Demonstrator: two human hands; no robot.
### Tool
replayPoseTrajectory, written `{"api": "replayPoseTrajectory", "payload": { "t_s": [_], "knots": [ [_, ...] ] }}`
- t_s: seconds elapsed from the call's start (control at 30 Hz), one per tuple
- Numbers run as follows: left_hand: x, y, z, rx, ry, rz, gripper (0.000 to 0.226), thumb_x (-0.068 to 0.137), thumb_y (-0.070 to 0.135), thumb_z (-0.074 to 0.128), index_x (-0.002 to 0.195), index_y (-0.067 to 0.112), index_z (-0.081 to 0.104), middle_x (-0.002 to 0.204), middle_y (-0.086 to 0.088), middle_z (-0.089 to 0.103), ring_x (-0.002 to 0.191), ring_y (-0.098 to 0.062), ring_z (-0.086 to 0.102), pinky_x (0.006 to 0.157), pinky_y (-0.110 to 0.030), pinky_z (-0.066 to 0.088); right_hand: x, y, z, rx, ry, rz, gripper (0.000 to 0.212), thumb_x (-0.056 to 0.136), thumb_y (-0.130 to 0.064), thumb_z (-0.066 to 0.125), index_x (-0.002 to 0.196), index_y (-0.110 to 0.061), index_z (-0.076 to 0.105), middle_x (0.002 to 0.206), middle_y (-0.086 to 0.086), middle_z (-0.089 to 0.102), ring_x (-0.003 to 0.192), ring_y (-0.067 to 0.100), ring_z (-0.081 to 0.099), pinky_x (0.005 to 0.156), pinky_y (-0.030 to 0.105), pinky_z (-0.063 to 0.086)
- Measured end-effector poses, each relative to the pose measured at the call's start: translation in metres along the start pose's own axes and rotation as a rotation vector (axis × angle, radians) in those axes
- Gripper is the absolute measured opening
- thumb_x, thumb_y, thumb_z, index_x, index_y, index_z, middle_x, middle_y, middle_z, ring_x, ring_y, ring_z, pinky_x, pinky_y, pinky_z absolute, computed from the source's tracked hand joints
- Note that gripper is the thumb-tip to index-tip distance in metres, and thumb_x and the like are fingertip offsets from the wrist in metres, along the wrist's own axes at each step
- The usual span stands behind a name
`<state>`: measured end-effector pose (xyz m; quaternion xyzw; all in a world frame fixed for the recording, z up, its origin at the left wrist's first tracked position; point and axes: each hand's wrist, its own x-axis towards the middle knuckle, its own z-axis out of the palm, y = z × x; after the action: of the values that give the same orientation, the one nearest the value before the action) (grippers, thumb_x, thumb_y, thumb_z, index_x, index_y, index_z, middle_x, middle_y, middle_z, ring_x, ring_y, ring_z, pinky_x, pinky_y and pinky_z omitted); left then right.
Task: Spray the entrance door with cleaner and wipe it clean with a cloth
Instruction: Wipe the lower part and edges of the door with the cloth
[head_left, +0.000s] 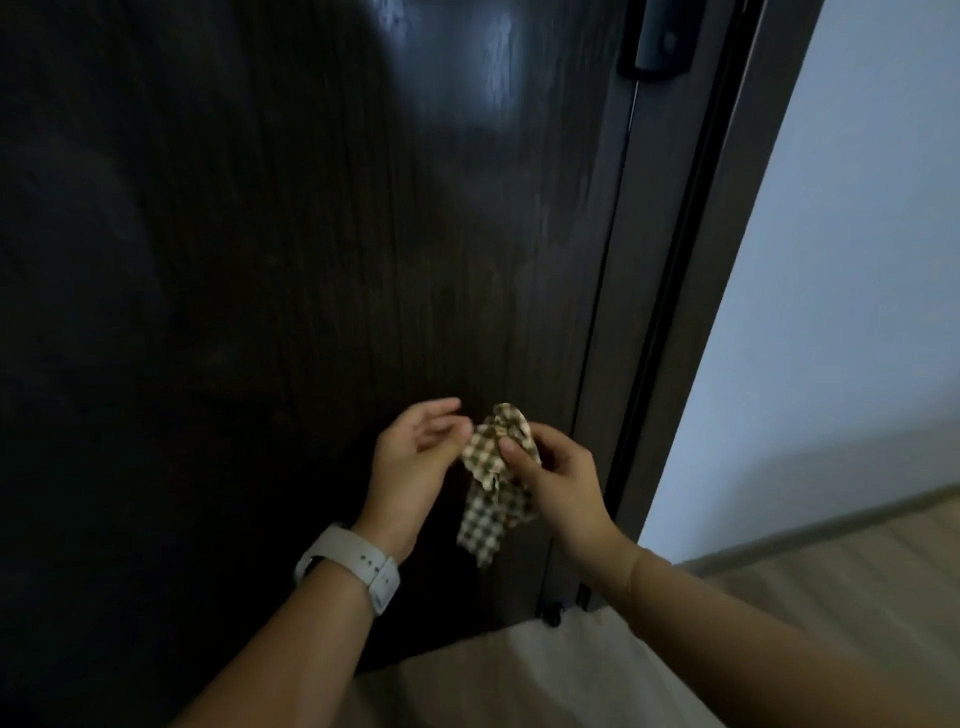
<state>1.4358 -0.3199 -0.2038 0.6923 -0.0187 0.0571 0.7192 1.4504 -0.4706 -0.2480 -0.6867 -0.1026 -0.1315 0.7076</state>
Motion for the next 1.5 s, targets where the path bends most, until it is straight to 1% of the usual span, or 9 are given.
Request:
{"api": "replayPoseTrajectory", "payload": {
  "t_s": [0.2, 0.37, 0.47, 0.63, 0.83, 1.1, 1.27, 1.37, 1.5],
  "knots": [
    [0.028, -0.003, -0.039, 0.928, 0.320, 0.667, 0.048, 0.082, 0.014, 0.071, 0.127, 0.023, 0.057, 0.141, 0.003, 0.045, 0.135, -0.021, 0.037, 0.111, -0.049, 0.032, 0.051, -0.030, -0.014, -0.241, 0.376, -0.280, 0.025, 0.084, -0.005, 0.072, 0.104, -0.019, 0.065, 0.102, 0.001, 0.066, 0.097, 0.012, 0.064, 0.084, 0.019, 0.053],
    [0.052, -0.004, -0.044, 1.181, 0.298, 0.649, 0.104, 0.074, 0.044, 0.074, 0.154, 0.035, 0.009, 0.162, -0.002, -0.016, 0.148, -0.028, -0.015, 0.115, -0.058, -0.004, 0.111, -0.067, -0.018, -0.258, 0.645, -0.566, 0.035, 0.084, 0.001, 0.062, 0.115, -0.015, 0.066, 0.113, 0.005, 0.063, 0.105, 0.018, 0.061, 0.091, 0.034, 0.052],
    [0.064, -0.010, -0.044, 1.294, 0.290, 0.581, 0.112, 0.073, 0.052, 0.074, 0.154, 0.034, -0.001, 0.160, -0.004, -0.024, 0.147, -0.030, -0.021, 0.112, -0.066, -0.004, 0.128, -0.065, -0.016, -0.265, 0.729, -0.651, 0.028, 0.088, -0.002, 0.061, 0.114, -0.011, 0.069, 0.112, 0.005, 0.054, 0.105, 0.015, 0.058, 0.093, 0.022, 0.048],
    [0.077, -0.021, -0.046, 1.358, 0.335, 0.615, 0.118, 0.068, 0.048, 0.080, 0.155, 0.031, 0.002, 0.161, -0.007, -0.021, 0.147, -0.034, -0.019, 0.109, -0.067, -0.005, 0.128, -0.012, -0.015, -0.612, 0.579, -0.818, 0.038, 0.086, 0.003, 0.055, 0.120, -0.007, 0.067, 0.121, 0.020, 0.051, 0.114, 0.034, 0.053, 0.096, 0.043, 0.048],
    [0.074, -0.017, -0.033, 1.326, 0.422, 0.542, 0.125, 0.067, 0.049, 0.080, 0.155, 0.024, -0.005, 0.161, -0.005, -0.020, 0.148, -0.031, -0.017, 0.112, -0.066, -0.003, 0.095, 0.054, -0.025, -1.024, 0.288, -0.874, 0.051, 0.090, -0.026, 0.060, 0.138, -0.019, 0.043, 0.135, 0.012, 0.038, 0.121, 0.035, 0.043, 0.102, 0.038, 0.037],
    [0.078, -0.021, -0.030, 1.371, 0.498, 0.517, 0.128, 0.063, 0.044, 0.084, 0.154, 0.028, -0.004, 0.161, -0.004, -0.020, 0.148, -0.031, -0.012, 0.114, -0.064, 0.004, 0.129, -0.024, -0.060, -1.161, 0.036, -1.103, 0.031, 0.101, -0.023, 0.049, 0.127, -0.011, 0.062, 0.109, 0.016, 0.056, 0.094, 0.032, 0.052, 0.074, 0.036, 0.046],
    [0.079, -0.021, -0.030, 1.338, 0.497, 0.557, 0.125, 0.062, 0.039, 0.086, 0.155, 0.027, 0.003, 0.161, -0.004, -0.017, 0.148, -0.031, -0.011, 0.113, -0.065, 0.004, 0.185, -0.127, -0.070, -1.043, 0.391, -1.059, 0.025, 0.096, -0.011, 0.057, 0.118, -0.005, 0.066, 0.107, 0.018, 0.055, 0.098, 0.032, 0.054, 0.080, 0.042, 0.049],
    [0.077, -0.019, -0.032, 1.330, 0.473, 0.564, 0.122, 0.063, 0.037, 0.086, 0.155, 0.026, 0.006, 0.161, -0.005, -0.015, 0.149, -0.032, -0.008, 0.112, -0.066, 0.005, 0.181, -0.103, -0.049, -0.932, 0.465, -1.062, 0.034, 0.090, 0.002, 0.053, 0.122, -0.002, 0.063, 0.108, 0.021, 0.053, 0.099, 0.036, 0.053, 0.085, 0.043, 0.048],
    [0.076, -0.017, -0.038, 1.334, 0.430, 0.572, 0.120, 0.064, 0.035, 0.086, 0.155, 0.026, 0.008, 0.162, -0.005, -0.011, 0.148, -0.032, -0.007, 0.112, -0.065, 0.006, 0.127, 0.002, -0.026, -1.002, 0.105, -1.131, 0.048, 0.085, 0.000, 0.061, 0.130, -0.011, 0.053, 0.117, 0.011, 0.046, 0.099, 0.031, 0.048, 0.080, 0.043, 0.048]
  ]
}}
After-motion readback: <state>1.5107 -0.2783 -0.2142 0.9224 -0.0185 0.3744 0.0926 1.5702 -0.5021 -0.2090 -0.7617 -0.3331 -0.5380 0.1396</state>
